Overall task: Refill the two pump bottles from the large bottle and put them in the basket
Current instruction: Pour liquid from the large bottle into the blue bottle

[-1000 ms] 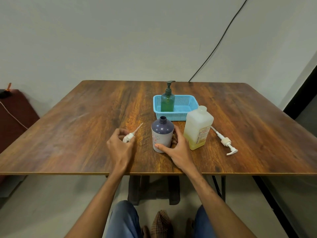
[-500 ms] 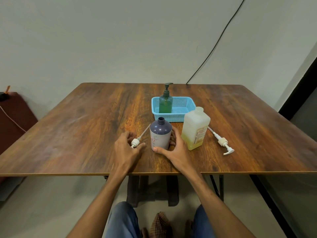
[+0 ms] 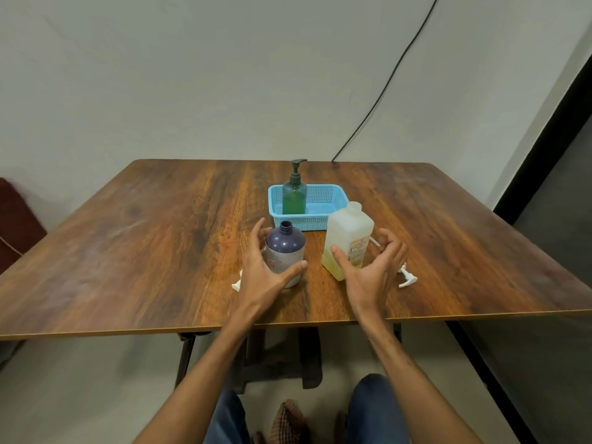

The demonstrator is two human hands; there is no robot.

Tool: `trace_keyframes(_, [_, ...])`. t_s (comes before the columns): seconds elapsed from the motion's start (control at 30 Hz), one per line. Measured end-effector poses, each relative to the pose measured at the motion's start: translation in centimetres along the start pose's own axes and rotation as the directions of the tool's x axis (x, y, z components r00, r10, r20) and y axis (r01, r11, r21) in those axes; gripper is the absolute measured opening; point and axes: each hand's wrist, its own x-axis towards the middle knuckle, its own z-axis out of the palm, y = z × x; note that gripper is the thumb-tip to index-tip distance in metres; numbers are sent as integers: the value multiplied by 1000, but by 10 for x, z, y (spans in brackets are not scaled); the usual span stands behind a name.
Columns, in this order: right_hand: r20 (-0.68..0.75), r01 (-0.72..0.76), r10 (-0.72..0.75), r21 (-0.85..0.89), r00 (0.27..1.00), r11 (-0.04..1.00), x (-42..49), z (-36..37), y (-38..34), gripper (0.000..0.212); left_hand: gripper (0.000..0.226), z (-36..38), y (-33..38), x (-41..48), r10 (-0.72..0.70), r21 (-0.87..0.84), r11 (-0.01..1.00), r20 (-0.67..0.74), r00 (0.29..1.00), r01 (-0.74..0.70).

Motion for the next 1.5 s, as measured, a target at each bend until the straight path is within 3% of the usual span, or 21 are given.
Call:
trace_keyframes(0.1, [237, -127, 102, 93, 966, 988, 13, 2, 5, 98, 97, 15, -1, 2, -19, 5, 1000, -48, 999, 20])
trace_keyframes(0.2, [330, -146, 110, 84, 937, 986, 26, -1, 2, 83, 88, 22, -5, 7, 1, 5, 1000, -73, 997, -1])
trace_keyframes(0.43, [477, 209, -122, -132, 871, 969, 46, -7, -13, 76, 86, 26, -6, 14, 24, -6, 1000, -86, 996, -24])
trace_keyframes(0.63, [513, 478, -243, -396, 824, 784, 64, -12, -19, 79, 85, 25, -3, 18, 37, -5, 999, -69, 997, -38])
trace_keyframes(0.8, [557, 599, -306, -479, 772, 642, 82, -11, -24, 71, 86, 28, 1, 18, 32, -38, 999, -69, 997, -34])
trace_keyframes(1.5, [616, 722, -381, -541, 689, 431, 93, -11, -47, 82, 94, 33, -3, 23, 30, 19, 999, -65, 997, -29])
